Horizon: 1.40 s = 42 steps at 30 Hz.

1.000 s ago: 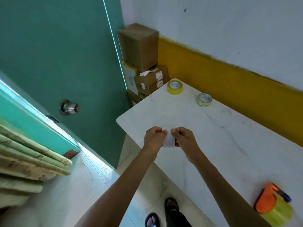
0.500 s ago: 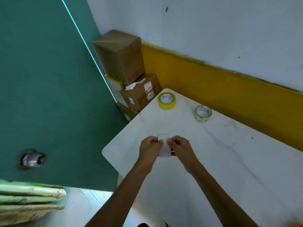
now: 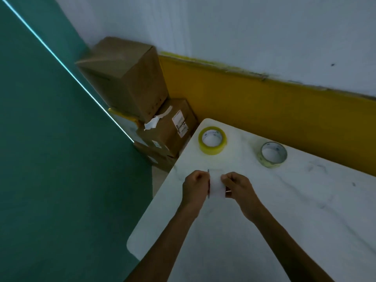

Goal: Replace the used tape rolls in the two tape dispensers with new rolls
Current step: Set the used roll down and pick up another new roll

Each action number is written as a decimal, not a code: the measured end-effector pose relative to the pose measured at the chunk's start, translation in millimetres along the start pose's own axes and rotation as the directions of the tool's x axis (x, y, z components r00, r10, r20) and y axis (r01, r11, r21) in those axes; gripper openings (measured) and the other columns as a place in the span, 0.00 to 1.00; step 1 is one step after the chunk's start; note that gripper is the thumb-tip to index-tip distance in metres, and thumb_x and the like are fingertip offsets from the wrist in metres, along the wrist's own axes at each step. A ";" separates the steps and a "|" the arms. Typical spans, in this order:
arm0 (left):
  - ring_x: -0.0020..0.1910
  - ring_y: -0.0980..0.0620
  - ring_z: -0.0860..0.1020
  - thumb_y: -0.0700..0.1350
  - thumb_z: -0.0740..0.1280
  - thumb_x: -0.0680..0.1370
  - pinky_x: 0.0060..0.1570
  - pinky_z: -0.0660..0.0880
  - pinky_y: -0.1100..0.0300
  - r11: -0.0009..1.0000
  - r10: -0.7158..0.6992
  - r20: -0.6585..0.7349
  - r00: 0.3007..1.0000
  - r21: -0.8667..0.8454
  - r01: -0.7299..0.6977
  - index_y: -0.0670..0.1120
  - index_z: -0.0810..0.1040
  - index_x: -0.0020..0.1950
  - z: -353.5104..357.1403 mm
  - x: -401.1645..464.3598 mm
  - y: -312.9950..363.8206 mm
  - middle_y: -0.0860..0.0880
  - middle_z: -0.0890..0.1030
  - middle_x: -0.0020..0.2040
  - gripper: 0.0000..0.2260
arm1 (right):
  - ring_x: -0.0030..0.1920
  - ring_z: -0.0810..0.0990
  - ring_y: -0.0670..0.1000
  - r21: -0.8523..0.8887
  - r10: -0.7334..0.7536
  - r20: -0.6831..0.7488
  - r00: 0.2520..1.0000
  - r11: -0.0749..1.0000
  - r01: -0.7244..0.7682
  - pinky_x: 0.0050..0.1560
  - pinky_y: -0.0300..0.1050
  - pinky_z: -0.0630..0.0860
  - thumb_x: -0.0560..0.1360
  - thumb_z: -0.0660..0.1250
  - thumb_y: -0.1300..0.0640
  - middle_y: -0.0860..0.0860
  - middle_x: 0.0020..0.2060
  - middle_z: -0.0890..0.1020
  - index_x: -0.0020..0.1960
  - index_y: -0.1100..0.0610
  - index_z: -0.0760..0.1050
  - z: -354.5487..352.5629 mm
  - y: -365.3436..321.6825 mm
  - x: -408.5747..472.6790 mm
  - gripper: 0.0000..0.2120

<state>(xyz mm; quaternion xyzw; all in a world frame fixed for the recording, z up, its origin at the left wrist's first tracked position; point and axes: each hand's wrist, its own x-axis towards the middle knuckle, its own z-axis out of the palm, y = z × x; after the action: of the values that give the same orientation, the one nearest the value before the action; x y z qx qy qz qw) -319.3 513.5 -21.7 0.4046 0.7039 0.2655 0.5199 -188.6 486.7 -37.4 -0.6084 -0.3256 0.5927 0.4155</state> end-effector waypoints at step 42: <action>0.40 0.47 0.79 0.38 0.70 0.65 0.56 0.77 0.53 0.087 0.640 0.538 0.548 0.658 -0.748 0.44 0.80 0.49 -5.7 132.7 -75.7 0.47 0.81 0.39 0.13 | 0.50 0.79 0.65 -0.980 -0.368 0.050 0.928 0.161 0.117 0.45 0.53 0.77 0.77 0.61 0.57 0.65 0.51 0.80 0.55 0.64 0.76 -28.3 -6.5 179.9 0.13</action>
<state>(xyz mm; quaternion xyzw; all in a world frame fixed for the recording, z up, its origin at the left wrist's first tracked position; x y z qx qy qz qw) -364.4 585.8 -148.7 0.8958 0.4258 0.0780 0.1007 -144.5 646.1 -114.0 -0.7274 -0.6738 0.1157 0.0601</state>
